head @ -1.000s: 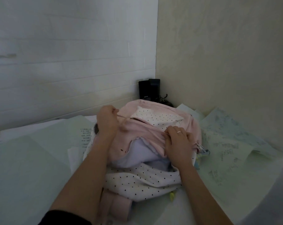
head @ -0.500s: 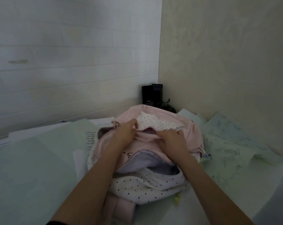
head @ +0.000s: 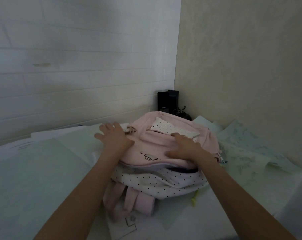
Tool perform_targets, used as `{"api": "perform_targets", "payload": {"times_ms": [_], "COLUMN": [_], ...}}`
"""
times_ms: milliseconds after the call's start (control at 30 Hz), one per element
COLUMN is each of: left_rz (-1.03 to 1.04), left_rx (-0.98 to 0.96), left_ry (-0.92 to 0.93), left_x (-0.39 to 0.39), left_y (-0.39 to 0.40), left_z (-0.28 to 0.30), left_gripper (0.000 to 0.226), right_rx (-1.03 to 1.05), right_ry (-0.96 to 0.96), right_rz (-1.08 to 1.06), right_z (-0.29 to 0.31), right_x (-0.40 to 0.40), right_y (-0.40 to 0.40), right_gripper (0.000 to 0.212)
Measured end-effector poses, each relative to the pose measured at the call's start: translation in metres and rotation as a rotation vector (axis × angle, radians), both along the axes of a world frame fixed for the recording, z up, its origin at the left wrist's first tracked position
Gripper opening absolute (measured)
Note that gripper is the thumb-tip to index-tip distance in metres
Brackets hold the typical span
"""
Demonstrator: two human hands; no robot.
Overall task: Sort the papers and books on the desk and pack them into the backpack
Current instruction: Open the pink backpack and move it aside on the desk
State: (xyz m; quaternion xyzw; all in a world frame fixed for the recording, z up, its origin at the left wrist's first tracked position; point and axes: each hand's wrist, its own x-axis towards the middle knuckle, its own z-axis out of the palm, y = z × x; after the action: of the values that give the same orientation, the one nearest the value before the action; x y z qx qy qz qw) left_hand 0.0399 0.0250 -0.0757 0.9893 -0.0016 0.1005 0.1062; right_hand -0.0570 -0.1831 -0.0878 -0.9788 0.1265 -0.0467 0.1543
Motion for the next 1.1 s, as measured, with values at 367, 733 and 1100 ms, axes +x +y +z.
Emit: {"api": "perform_targets", "payload": {"times_ms": [367,733,1100], "left_rz": [-0.243,-0.251,-0.265], "left_rx": [-0.907,-1.313,-1.586], "left_ry": [0.781,0.521,0.418], "left_x": [-0.015,-0.033,-0.048], "left_y": [0.026,0.006,-0.003], "left_z": [0.002,-0.002,0.010], "left_gripper": [0.058,0.082,0.007], "right_rx": [-0.097,-0.201,-0.036], "right_ry": [0.119,-0.211,-0.173], "right_rz": [0.029,-0.032,-0.160], "right_z": [-0.011,0.001,0.012], "right_x": [-0.012,-0.011,0.013], "right_y": [0.023,0.034,0.012], "right_gripper": [0.102,0.047,0.055]}}
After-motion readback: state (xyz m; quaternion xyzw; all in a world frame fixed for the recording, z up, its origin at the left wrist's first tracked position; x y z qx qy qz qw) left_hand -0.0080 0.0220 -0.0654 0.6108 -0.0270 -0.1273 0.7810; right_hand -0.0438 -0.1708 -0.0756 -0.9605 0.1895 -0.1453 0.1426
